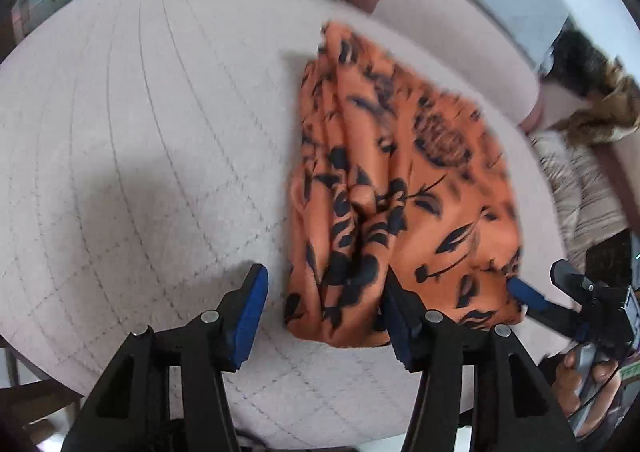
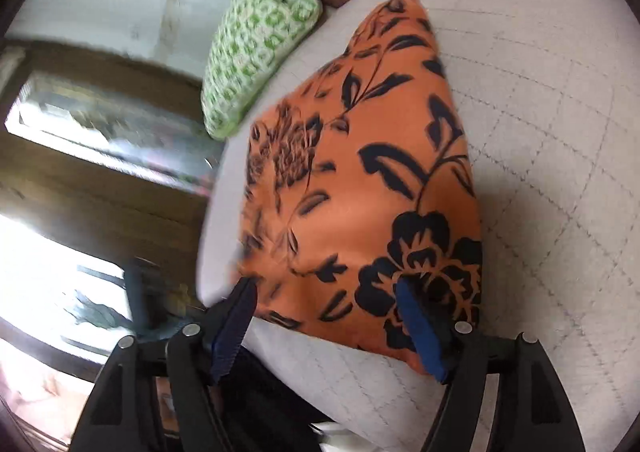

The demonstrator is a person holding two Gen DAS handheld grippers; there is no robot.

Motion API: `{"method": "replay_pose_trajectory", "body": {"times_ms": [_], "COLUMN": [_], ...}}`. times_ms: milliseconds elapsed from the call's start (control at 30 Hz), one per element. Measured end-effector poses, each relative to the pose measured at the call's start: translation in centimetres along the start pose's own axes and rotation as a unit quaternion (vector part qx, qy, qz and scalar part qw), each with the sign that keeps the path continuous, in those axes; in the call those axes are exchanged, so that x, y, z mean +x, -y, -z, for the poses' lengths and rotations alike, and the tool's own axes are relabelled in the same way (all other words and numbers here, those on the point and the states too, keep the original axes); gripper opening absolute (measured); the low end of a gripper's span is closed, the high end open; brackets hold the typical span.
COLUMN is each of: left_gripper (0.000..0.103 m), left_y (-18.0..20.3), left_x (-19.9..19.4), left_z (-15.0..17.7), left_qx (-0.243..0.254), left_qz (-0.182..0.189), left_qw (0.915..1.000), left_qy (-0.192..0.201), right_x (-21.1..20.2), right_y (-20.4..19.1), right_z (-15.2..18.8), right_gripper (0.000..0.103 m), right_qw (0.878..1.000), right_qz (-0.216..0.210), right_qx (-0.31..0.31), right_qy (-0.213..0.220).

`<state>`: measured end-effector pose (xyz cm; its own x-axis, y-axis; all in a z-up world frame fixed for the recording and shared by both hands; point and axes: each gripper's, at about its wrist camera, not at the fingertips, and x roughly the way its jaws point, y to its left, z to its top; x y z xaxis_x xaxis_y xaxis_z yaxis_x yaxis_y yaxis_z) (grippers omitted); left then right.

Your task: Fold small clothes

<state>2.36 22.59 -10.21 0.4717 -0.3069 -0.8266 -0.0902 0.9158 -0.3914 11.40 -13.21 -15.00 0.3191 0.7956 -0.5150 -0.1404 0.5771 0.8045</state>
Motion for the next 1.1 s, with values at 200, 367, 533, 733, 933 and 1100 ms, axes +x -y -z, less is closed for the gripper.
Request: {"method": "replay_pose_trajectory", "body": {"times_ms": [200,367,533,733,933,1100], "left_gripper": [0.068,0.072,0.072,0.075,0.073,0.053], "left_y": [1.7,1.3,0.9,-0.9,-1.7,-1.7], "left_x": [-3.6,-1.0,0.8,1.4,2.3,2.8], "left_z": [-1.7,-4.0,-3.8,-2.9,-2.6,-2.7], "left_qx": [0.024,0.008,-0.017,-0.038,-0.038,-0.043], "left_qz": [0.045,0.045,0.065,0.063,0.075,0.09], "left_qw": [0.9967,0.9975,0.9973,0.9972,0.9965,0.9949], "left_qy": [0.062,0.053,0.029,0.012,-0.004,-0.015], "right_x": [-3.8,-3.7,-2.8,-1.5,0.3,0.8], "right_y": [1.3,4.2,4.2,3.5,5.1,4.7], "right_z": [-1.1,-1.9,-1.6,-2.1,-2.7,-3.0], "right_gripper": [0.076,0.076,0.076,0.076,0.077,0.075], "right_qw": [0.998,0.997,0.998,0.999,0.997,0.997], "right_qz": [0.02,0.018,0.007,0.012,0.013,0.014], "right_qx": [0.014,0.061,0.053,0.036,0.072,0.07], "right_qy": [0.053,0.043,0.031,0.019,0.002,-0.002]}}
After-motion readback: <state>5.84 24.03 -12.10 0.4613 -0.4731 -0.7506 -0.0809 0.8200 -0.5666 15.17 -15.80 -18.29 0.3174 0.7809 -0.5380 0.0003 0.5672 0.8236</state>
